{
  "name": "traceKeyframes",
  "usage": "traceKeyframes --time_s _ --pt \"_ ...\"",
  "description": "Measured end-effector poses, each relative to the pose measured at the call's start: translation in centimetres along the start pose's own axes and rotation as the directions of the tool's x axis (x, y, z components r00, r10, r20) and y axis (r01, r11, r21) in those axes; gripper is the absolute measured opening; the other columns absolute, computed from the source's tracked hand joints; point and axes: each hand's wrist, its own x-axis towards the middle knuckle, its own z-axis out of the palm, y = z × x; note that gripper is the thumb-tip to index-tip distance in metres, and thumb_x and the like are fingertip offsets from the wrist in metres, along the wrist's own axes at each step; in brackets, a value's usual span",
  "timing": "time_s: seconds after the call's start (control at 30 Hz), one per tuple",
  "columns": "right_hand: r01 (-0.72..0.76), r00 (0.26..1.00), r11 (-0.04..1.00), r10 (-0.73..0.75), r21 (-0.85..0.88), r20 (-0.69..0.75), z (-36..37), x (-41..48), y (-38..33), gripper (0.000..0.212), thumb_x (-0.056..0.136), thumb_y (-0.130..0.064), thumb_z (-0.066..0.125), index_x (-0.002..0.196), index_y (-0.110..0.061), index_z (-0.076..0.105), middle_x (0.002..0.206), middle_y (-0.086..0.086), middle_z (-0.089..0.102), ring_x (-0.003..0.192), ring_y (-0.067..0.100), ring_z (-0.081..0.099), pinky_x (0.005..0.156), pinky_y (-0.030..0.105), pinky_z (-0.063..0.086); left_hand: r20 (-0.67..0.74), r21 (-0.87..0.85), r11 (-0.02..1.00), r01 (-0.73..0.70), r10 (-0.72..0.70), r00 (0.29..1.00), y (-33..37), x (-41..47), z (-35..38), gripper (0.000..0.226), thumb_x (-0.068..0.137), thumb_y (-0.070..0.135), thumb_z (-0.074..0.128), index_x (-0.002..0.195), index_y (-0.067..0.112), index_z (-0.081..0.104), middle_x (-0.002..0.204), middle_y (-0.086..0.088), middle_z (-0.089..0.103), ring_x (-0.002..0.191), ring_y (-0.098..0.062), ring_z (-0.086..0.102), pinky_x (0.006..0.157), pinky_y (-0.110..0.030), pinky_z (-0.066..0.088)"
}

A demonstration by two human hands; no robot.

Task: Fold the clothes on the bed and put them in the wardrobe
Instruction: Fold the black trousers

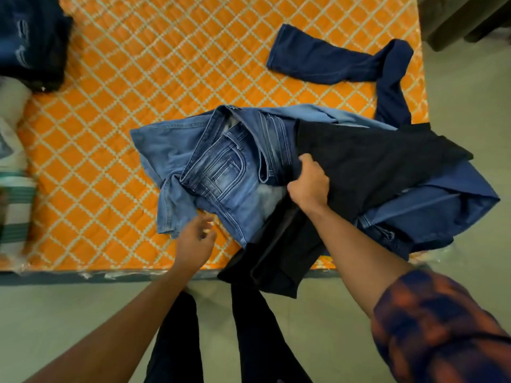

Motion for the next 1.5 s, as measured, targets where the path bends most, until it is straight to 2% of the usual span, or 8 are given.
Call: traceKeyframes --time_s 0.33,0.47,0.7,0.87,1.0,1.1,1.27,1.5 --pt "0.056 0.975 0.833 -0.164 0.551 0.149 -0.8 -6.0 -9.4 0.005 0.057 -0.014 0.042 0.061 -0.01 0.043 0.057 -0.001 0.044 0.062 0.019 0.04 0.055 0.037 0.033 0.469 -0.512 0.833 0.211 0.065 0.881 8.2 -5.4 2.0 0.086 0.067 0.031 0.085 0.143 0.032 0.043 0.136 -0.002 0.059 0.124 -0.013 0.059 0.098 -0.029 0.049" --pt "0.166 0.876 0.706 -0.426 0.688 0.227 -0.1 -11.2 -18.6 0.016 0.062 -0.008 0.046 0.071 0.001 0.055 0.063 0.019 0.055 0.058 0.029 0.054 0.05 0.042 0.044 0.244 -0.707 0.684 0.181 -0.005 0.97 8.7 -7.3 -2.0 0.049 0.061 0.006 0.073 0.108 0.016 0.064 0.096 0.005 0.077 0.094 -0.012 0.071 0.081 -0.028 0.055" --pt "0.255 0.64 0.649 -0.669 0.717 0.378 3.3 -21.3 -26.2 0.029 0.062 -0.006 0.056 0.091 -0.003 0.057 0.086 0.016 0.062 0.077 0.023 0.058 0.066 0.036 0.045 -0.276 -0.374 0.925 0.064 -0.177 0.945 0.6 -15.3 -13.7 0.024 0.073 0.009 0.058 0.085 0.029 0.062 0.082 0.006 0.066 0.075 0.002 0.061 0.067 -0.023 0.051" --pt "0.585 0.251 0.542 -0.828 0.604 0.501 7.9 -26.3 -24.7 0.09 0.053 -0.032 0.07 0.138 -0.02 0.041 0.139 0.016 0.048 0.128 0.033 0.051 0.105 0.054 0.046 -0.3 0.041 0.968 0.248 -0.225 0.927 -5.9 -25.2 -17.5 0.027 0.083 0.004 0.058 0.108 0.007 0.067 0.104 -0.016 0.07 0.1 -0.03 0.066 0.075 -0.031 0.046" --pt "0.835 -0.049 0.163 -0.929 0.525 0.366 8.4 -31.5 -22.9 0.097 0.058 -0.025 0.07 0.15 -0.016 0.039 0.155 0.015 0.036 0.146 0.028 0.033 0.12 0.025 0.024 -0.382 0.141 0.911 0.387 -0.31 0.871 -9.4 -35.9 -16.4 0.019 0.083 0.001 0.058 0.1 0.007 0.059 0.103 -0.019 0.065 0.101 -0.038 0.062 0.072 -0.032 0.042" --pt "0.946 -0.265 -0.15 -0.867 0.286 0.422 8.0 -35.8 -23.0 0.108 0.058 -0.021 0.073 0.157 -0.031 0.03 0.167 0.013 0.018 0.152 0.038 0.021 0.118 0.048 0.029 -0.433 0.239 0.86 0.451 -0.321 0.842 -11.0 -43.9 -13.8 0.011 0.082 0.003 0.059 0.089 0.012 0.056 0.095 -0.019 0.065 0.093 -0.04 0.063 0.068 -0.032 0.039" --pt "0.771 -0.586 -0.594 -0.521 0.229 0.621 7.1 -50.5 -21.1 0.047 0.064 -0.032 0.058 0.109 -0.029 0.068 0.123 -0.003 0.065 0.136 0.03 0.049 0.113 0.057 0.029 -0.62 0.235 0.784 0.575 -0.334 0.71 -12.8 -56.0 -11.3 0.013 0.083 0.009 0.06 0.093 0.015 0.064 0.099 -0.017 0.068 0.094 -0.038 0.064 0.071 -0.035 0.044" --pt "0.845 -0.535 -0.398 -0.628 0.357 0.565 3.6 -59.6 -22.7 0.025 0.082 -0.012 0.065 0.104 -0.023 0.07 0.1 0.002 0.075 0.096 0.026 0.068 0.082 0.033 0.05 -0.846 -0.137 0.744 0.654 -0.431 0.313 -17.2 -71.3 -7.4 0.037 0.071 0.005 0.064 0.1 0.028 0.061 0.083 -0.01 0.067 0.078 -0.038 0.064 0.068 -0.04 0.051"
